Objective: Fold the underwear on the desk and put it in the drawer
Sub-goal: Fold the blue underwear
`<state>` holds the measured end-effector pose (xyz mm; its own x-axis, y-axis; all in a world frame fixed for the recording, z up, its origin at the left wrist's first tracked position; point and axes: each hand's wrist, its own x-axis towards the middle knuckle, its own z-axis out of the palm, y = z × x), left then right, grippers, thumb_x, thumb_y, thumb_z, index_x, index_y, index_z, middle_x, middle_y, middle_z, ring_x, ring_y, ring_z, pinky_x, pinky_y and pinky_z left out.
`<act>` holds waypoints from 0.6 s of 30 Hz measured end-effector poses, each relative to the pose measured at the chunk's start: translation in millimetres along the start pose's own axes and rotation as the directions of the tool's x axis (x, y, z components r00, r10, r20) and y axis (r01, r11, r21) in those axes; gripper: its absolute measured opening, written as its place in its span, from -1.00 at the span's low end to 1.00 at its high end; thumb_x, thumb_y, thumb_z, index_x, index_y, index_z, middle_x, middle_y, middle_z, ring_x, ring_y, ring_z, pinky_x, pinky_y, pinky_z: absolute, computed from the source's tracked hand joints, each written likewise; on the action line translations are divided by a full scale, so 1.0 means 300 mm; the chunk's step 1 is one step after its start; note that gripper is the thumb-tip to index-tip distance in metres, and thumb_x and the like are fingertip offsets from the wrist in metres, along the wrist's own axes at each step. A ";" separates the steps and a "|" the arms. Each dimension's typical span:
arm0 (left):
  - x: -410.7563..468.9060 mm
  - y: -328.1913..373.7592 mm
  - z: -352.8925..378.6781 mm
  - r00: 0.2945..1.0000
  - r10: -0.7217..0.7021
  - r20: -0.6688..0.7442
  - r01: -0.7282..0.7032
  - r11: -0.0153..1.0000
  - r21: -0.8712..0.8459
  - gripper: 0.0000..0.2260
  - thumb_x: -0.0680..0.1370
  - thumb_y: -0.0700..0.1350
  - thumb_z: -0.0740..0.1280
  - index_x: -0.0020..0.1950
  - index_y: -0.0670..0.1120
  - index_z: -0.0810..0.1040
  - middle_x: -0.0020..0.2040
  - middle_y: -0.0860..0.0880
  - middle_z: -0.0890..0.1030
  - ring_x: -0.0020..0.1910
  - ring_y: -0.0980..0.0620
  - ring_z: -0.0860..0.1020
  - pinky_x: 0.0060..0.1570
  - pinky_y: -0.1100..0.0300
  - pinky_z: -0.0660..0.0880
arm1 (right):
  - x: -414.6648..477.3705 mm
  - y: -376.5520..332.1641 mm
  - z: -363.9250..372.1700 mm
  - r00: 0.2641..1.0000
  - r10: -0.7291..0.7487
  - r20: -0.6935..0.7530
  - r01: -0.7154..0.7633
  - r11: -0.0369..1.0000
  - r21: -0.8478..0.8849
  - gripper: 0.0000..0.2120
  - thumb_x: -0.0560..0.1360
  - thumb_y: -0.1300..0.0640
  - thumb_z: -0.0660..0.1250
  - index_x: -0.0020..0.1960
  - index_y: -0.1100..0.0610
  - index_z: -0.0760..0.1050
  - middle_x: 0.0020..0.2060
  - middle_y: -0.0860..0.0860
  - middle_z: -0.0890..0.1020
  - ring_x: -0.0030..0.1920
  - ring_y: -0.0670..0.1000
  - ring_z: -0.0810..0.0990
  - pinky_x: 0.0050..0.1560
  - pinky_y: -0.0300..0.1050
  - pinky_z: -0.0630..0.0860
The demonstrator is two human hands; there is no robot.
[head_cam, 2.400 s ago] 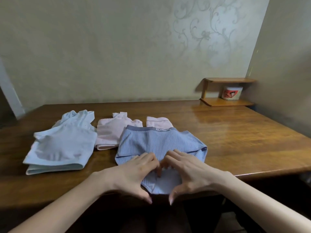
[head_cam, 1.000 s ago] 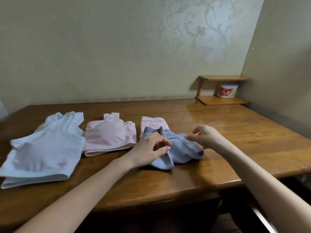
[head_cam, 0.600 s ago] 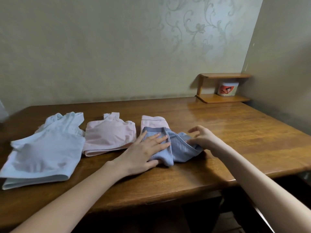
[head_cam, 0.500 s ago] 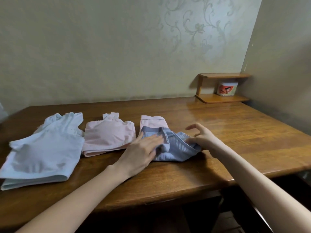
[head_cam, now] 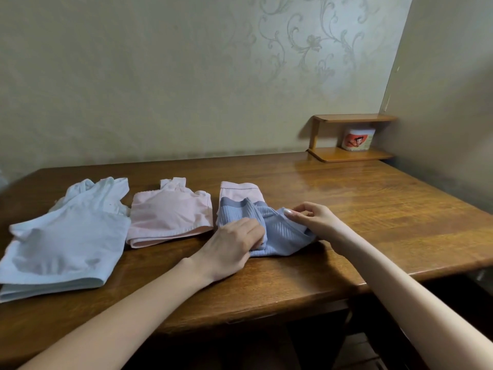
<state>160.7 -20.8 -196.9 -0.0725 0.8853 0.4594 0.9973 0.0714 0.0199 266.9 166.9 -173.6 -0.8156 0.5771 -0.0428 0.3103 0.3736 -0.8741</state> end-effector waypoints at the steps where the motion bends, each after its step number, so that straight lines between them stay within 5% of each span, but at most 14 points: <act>1: -0.002 -0.011 0.000 0.998 -0.055 0.038 0.059 0.994 -0.088 -0.76 0.34 -0.39 0.26 -0.16 -0.08 0.37 -0.20 0.03 0.43 -0.26 0.12 0.36 -0.24 0.32 0.29 | -0.005 -0.003 0.001 1.000 0.005 0.015 -0.005 1.000 -0.008 -0.63 0.40 -0.18 0.39 0.06 0.05 0.50 -0.07 0.00 0.55 -0.14 -0.06 0.49 -0.34 -0.23 0.39; 7: -0.015 -0.029 -0.030 0.996 -0.092 0.020 0.094 0.976 -0.198 -0.81 0.41 -0.27 0.33 -0.02 -0.11 0.44 -0.14 0.07 0.43 -0.22 0.19 0.37 -0.23 0.45 0.33 | -0.013 -0.012 0.015 0.994 0.006 0.106 0.005 0.994 -0.107 -0.61 0.34 -0.03 0.51 0.07 0.06 0.48 0.11 0.07 0.51 0.03 0.02 0.49 -0.24 -0.19 0.41; 12: -0.019 -0.012 -0.009 0.958 -0.287 0.011 0.287 0.955 -0.071 -0.74 0.48 0.03 0.35 0.03 -0.05 0.37 -0.22 0.16 0.37 -0.22 0.15 0.44 -0.21 0.29 0.37 | 0.005 0.008 0.025 0.998 -0.022 0.055 0.024 0.999 -0.042 -0.78 0.30 0.21 0.53 -0.20 0.09 0.48 -0.15 0.07 0.58 -0.10 0.02 0.51 -0.17 -0.13 0.42; 15: -0.011 -0.007 0.002 0.991 -0.112 -0.077 0.109 0.993 -0.042 -0.88 0.49 -0.05 0.30 -0.10 -0.06 0.42 -0.16 0.07 0.46 -0.19 0.13 0.44 -0.22 0.27 0.38 | 0.000 0.013 0.037 0.998 -0.049 -0.040 0.051 0.996 0.076 -0.70 0.27 0.33 0.50 -0.13 0.09 0.46 -0.16 0.04 0.55 -0.11 0.04 0.52 -0.18 -0.10 0.47; 18: -0.019 -0.015 0.020 1.000 -0.011 0.012 0.012 0.992 -0.128 -0.85 0.50 0.04 0.25 -0.10 -0.03 0.45 0.07 0.05 0.46 0.05 0.14 0.40 0.06 0.29 0.34 | -0.004 0.021 0.053 0.990 -0.096 -0.104 0.108 0.986 0.125 -0.56 0.26 0.39 0.47 0.01 0.03 0.46 -0.09 0.02 0.53 -0.03 0.06 0.54 -0.08 -0.02 0.53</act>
<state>156.5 -23.5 -204.9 -0.0832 0.8901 0.4480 0.9900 0.0226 0.1389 262.1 157.0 -186.6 -0.7866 0.6107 0.0914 0.1564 0.3402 -0.9272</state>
